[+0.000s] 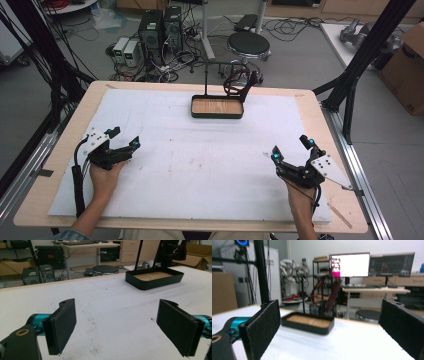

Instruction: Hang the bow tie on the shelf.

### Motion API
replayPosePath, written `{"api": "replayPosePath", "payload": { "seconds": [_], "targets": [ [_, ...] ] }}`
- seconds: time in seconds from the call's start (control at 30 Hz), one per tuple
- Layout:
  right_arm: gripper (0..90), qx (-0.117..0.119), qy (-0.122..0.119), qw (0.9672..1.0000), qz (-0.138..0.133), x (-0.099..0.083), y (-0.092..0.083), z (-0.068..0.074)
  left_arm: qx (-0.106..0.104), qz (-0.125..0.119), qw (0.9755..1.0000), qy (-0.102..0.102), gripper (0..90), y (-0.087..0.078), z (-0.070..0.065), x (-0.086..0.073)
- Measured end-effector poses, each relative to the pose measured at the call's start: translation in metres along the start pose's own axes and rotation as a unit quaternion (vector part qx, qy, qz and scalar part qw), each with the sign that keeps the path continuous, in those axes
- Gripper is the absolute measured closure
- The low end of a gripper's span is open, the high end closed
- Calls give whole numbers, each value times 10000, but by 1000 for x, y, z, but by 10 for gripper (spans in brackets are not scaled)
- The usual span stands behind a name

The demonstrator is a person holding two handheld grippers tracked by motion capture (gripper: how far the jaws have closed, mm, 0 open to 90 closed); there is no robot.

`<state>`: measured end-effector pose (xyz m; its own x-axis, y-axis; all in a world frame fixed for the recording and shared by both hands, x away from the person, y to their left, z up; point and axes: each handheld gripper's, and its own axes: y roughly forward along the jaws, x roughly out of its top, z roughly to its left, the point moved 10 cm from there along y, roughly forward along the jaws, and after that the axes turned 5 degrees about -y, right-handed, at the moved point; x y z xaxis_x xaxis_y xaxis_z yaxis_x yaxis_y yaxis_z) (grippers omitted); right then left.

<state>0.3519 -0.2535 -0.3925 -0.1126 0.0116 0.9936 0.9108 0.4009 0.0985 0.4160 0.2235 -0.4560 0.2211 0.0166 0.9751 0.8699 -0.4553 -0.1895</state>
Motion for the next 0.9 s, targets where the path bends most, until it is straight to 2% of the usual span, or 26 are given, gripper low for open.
{"api": "replayPosePath", "payload": {
  "seconds": [0.13, 0.17, 0.23, 0.63, 0.8, 0.9],
  "targets": [
    [27, 7, -45, 9999, 108, -10, 0, 2, 1, -11, 10000, -14, 167, 0, 0, 0],
    [18, -17, -170, 9997, 197, -16, 0, 4, -13, 3, 10000, -4, 167, 0, 0, 0],
    [17, 12, -226, 9994, 247, -20, -1, 7, -19, 15, 10000, 10, 167, 0, -1, 0],
    [7, 70, -388, 9973, 618, -49, -4, 14, -8, -15, 10000, -19, 167, 1, 0, 0],
    [8, 70, -518, 9967, 623, -51, -4, 16, -6, -6, 10000, -24, 167, 0, 0, 0],
    [8, 175, -568, 9960, 665, -53, -3, 20, -8, 2, 10000, -6, 167, 1, 0, 0]
  ]
}}
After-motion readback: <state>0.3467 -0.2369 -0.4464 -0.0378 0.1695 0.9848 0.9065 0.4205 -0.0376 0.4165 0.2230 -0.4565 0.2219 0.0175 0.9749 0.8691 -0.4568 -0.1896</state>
